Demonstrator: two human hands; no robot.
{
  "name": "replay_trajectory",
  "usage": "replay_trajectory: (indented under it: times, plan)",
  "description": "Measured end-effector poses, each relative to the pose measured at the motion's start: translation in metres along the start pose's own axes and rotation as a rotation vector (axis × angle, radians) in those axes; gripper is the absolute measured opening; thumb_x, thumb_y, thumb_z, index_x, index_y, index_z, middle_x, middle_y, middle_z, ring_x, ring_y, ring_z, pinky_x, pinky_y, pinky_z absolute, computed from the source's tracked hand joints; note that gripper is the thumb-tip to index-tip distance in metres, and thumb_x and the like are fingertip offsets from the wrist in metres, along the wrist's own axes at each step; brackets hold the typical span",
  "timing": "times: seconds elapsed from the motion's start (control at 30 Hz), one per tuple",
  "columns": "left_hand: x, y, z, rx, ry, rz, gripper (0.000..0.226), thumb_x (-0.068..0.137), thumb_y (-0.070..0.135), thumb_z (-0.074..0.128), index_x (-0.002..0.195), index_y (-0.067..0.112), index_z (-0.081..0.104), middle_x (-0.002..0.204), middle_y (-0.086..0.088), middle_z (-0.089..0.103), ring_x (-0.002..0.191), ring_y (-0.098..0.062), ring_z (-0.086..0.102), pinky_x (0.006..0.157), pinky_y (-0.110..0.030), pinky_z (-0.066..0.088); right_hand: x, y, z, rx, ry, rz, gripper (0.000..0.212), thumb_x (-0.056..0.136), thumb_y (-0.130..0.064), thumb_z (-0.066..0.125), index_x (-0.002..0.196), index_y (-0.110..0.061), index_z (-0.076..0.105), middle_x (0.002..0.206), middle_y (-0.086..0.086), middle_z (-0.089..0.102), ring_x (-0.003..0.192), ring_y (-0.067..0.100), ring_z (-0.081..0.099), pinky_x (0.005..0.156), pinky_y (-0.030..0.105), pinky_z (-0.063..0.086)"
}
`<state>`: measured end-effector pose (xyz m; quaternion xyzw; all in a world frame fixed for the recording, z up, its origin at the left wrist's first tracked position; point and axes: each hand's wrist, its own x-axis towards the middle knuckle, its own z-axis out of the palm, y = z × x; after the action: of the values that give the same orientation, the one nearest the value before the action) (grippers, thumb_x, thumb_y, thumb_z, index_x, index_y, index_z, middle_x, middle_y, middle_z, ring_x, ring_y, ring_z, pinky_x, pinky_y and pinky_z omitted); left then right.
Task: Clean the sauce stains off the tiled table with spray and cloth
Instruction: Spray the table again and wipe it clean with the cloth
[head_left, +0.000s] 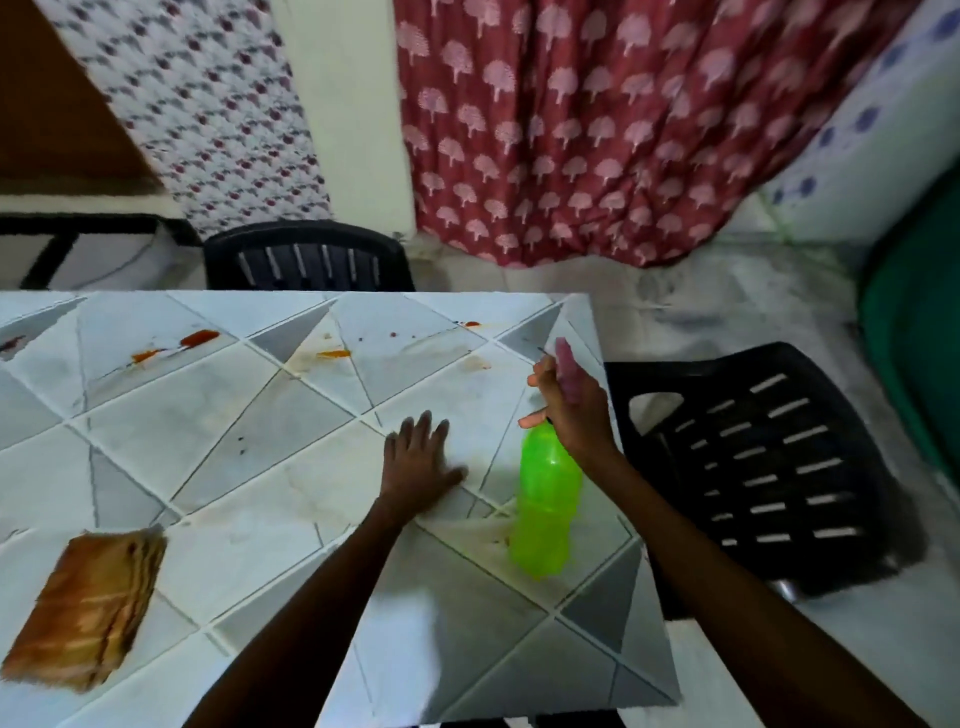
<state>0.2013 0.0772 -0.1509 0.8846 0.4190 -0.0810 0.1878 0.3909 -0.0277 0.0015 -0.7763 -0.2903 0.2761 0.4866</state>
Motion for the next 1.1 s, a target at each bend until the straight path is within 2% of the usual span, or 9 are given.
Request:
replay_trajectory:
  times: [0.07, 0.13, 0.23, 0.37, 0.53, 0.77, 0.9, 1.0, 1.1]
  plan:
    - [0.019, 0.014, -0.002, 0.003, 0.005, 0.04, 0.104, 0.068, 0.085, 0.021, 0.155, 0.027, 0.025, 0.164, -0.007, 0.016, 0.149, -0.036, 0.016, 0.116, -0.052, 0.019, 0.014, 0.005, -0.022, 0.002, 0.001, 0.062, 0.067, 0.082, -0.075, 0.049, 0.128, -0.028, 0.061, 0.092, 0.0, 0.074, 0.065, 0.027, 0.076, 0.088, 0.058, 0.055]
    - [0.034, 0.026, -0.002, -0.004, 0.003, 0.041, 0.108, 0.066, 0.087, 0.021, 0.156, 0.027, 0.022, 0.165, -0.007, 0.014, 0.149, -0.037, 0.015, 0.116, -0.053, 0.02, 0.027, 0.014, -0.041, 0.053, -0.027, 0.141, 0.066, 0.093, -0.059, 0.058, 0.134, -0.008, 0.059, 0.088, -0.001, 0.071, 0.063, 0.028, 0.073, 0.083, 0.061, 0.057]
    - [0.044, 0.04, 0.001, -0.009, -0.009, -0.007, 0.105, 0.068, 0.084, 0.038, 0.156, 0.028, 0.02, 0.165, -0.009, 0.01, 0.149, -0.04, 0.012, 0.116, -0.054, 0.019, 0.046, 0.029, -0.062, 0.211, -0.098, 0.272, 0.051, 0.098, -0.04, 0.064, 0.141, -0.014, 0.056, 0.102, 0.007, 0.065, 0.064, 0.017, 0.066, 0.061, 0.043, 0.061]
    - [0.045, 0.046, 0.004, -0.012, -0.017, -0.057, 0.1, 0.078, 0.071, 0.059, 0.156, 0.029, 0.013, 0.166, -0.006, 0.001, 0.151, -0.037, 0.004, 0.118, -0.053, 0.013, 0.06, 0.041, -0.077, 0.411, -0.202, 0.39, 0.018, 0.1, -0.031, 0.063, 0.104, -0.018, 0.053, 0.088, 0.008, 0.046, 0.071, 0.019, 0.048, 0.043, 0.027, 0.048]
    - [0.044, 0.049, 0.003, -0.036, 0.003, -0.073, 0.099, 0.078, 0.068, 0.063, 0.156, 0.03, 0.015, 0.166, -0.004, 0.003, 0.151, -0.035, 0.004, 0.119, -0.051, 0.014, 0.074, 0.05, -0.071, 0.549, -0.075, 0.606, 0.026, 0.099, -0.002, 0.052, 0.087, -0.026, 0.051, 0.071, 0.005, 0.042, 0.055, 0.015, 0.038, 0.051, 0.02, 0.028]
    - [0.042, 0.041, -0.001, -0.067, -0.008, -0.082, 0.099, 0.076, 0.065, 0.067, 0.156, 0.034, 0.017, 0.166, -0.001, 0.005, 0.152, -0.031, 0.005, 0.12, -0.049, 0.013, 0.08, 0.031, -0.043, 0.578, -0.117, 0.59, 0.025, 0.095, 0.001, 0.052, 0.098, -0.024, 0.058, 0.069, 0.009, 0.05, 0.051, 0.019, 0.044, 0.049, 0.024, 0.03]
    - [0.029, 0.014, -0.008, -0.082, 0.032, -0.166, 0.1, 0.074, 0.064, 0.069, 0.155, 0.033, 0.019, 0.165, -0.003, 0.007, 0.151, -0.03, 0.008, 0.119, -0.047, 0.015, 0.076, 0.02, -0.012, 0.364, -0.175, 0.449, 0.024, 0.09, -0.011, 0.05, 0.111, -0.022, 0.057, 0.057, 0.01, 0.059, 0.049, 0.028, 0.057, 0.053, 0.031, 0.048]
    - [0.015, -0.02, -0.011, -0.094, 0.059, -0.263, 0.104, 0.069, 0.07, 0.068, 0.154, 0.033, 0.021, 0.165, -0.005, 0.009, 0.15, -0.032, 0.01, 0.117, -0.048, 0.019, 0.068, 0.007, 0.013, 0.406, -0.249, 0.46, 0.023, 0.09, -0.005, 0.049, 0.11, -0.014, 0.058, 0.074, 0.021, 0.056, 0.044, 0.025, 0.057, 0.049, 0.029, 0.049]
    - [-0.002, -0.06, -0.015, -0.074, 0.058, -0.373, 0.109, 0.065, 0.077, 0.066, 0.154, 0.033, 0.021, 0.165, -0.005, 0.009, 0.149, -0.033, 0.012, 0.116, -0.049, 0.021, 0.057, -0.01, 0.047, 0.422, -0.37, 0.435, 0.049, 0.078, -0.006, 0.055, 0.127, -0.007, 0.059, 0.097, 0.036, 0.06, 0.052, 0.019, 0.063, 0.048, 0.028, 0.049]
